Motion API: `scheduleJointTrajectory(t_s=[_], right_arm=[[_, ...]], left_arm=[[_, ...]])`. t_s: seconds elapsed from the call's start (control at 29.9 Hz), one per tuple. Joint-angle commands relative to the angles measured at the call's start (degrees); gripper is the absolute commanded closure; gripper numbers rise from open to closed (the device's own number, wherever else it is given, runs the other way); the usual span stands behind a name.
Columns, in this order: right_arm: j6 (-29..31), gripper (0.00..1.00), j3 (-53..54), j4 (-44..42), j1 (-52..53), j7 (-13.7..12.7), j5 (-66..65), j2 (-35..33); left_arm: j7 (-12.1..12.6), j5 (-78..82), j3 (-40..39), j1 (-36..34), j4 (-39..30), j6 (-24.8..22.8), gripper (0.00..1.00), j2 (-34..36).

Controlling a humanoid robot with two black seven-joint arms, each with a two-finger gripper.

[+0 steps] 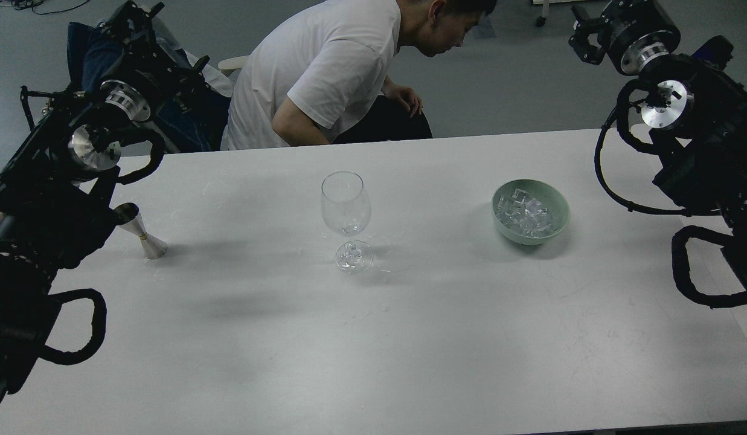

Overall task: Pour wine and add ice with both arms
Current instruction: 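Lower the left gripper toward the metal jigger on the table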

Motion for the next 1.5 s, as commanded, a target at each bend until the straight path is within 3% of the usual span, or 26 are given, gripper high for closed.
scheduleJointTrajectory(t_s=[0.0, 0.27, 0.37, 0.53, 1.47], right_arm=[[0.0, 0.00, -0.1, 0.0, -0.1, 0.0, 0.0, 0.0], [0.1, 0.00, 0.1, 0.1, 0.0, 0.2, 0.0, 0.1], [-0.1, 0.00, 0.2, 0.1, 0.0, 0.4, 0.0, 0.1], [-0.1, 0.00, 0.2, 0.1, 0.0, 0.4, 0.0, 0.1], [-0.2, 0.00, 0.0, 0.1, -0.1, 0.6, 0.0, 1.0]], left_arm=[[-0.1, -0.2, 0.1, -0.3, 0.0, 0.0, 0.02, -0.1], [-2.5, -0.3, 0.0, -0.4, 0.0, -0.2, 0.02, 0.0], [-7.4, -1.7, -0.1, -0.2, 0.0, -0.7, 0.02, 0.3], [-11.0, -4.1, 0.1, 0.2, 0.0, -0.8, 0.02, 0.2], [-10.1, -3.7, 1.8, 0.2, -1.0, -1.5, 0.02, -0.2]])
